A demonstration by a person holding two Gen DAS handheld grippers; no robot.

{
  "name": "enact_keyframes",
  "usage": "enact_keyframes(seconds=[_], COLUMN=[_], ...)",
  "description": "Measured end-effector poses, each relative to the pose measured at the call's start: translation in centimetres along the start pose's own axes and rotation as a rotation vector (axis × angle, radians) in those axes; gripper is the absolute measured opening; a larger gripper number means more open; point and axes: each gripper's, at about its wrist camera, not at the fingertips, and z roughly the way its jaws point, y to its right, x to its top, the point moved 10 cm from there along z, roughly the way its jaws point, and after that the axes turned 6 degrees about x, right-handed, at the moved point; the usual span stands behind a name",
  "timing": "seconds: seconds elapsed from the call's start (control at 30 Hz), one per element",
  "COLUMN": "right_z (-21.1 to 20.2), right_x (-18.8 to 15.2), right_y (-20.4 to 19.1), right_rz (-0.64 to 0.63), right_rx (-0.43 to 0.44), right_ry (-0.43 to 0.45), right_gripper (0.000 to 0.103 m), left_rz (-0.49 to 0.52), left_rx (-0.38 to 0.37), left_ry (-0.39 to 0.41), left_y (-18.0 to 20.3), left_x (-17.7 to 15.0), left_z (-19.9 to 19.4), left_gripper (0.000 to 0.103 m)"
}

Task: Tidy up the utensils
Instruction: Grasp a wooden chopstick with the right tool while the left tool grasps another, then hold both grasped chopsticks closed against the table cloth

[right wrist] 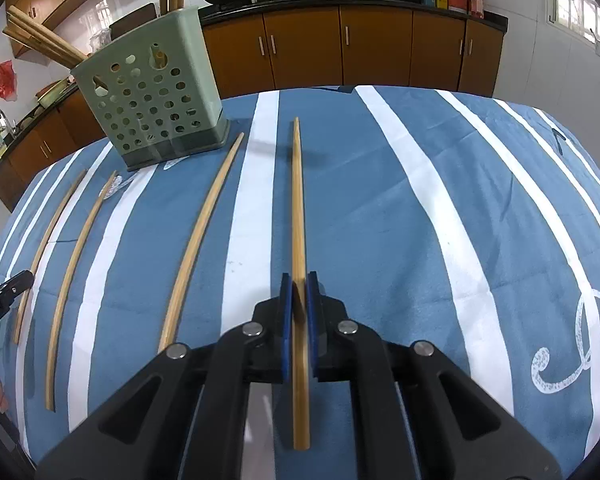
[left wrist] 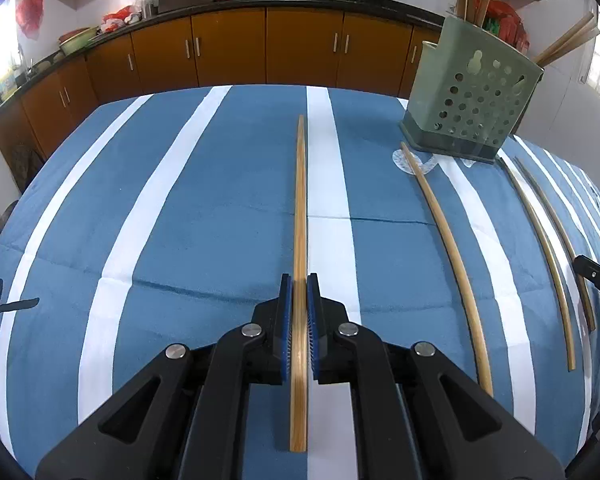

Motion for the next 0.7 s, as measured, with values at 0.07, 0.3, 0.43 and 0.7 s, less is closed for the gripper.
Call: enact_keyframes(seconds=[0.07,0.3,0.43,0.7], right_z=[0.01,-0.07,-0.03,-0.02], right_x=[-0.12,-0.13,-0.1,-0.1], right_y=[-0.14,-0.12,-0.15,-0.07], right_rz=[-0.018,-0.017,-0.016,-0.009], right_rx=[-0.013,-0.014,-0.018,-0.016], right_ry=[0.01,0.011,0.01,0.011], right_gripper=[0.009,0.009,0.009,0.009], left_rz=[-0.001,-0.021,-0.012,-0.021], left_rx=[-0.001,-0.023,-0.014,-0.026], left_ry=[0.0,-0.003,-0.003,-0.004], left_y=[0.01,-0.12,-0.12,-0.23], left_x=[-0.09,-0.16,-0.07,0.03], left_z=[0.0,0.07,0.06,0.09], left_gripper=[0.008,0.009,0.009,0.009])
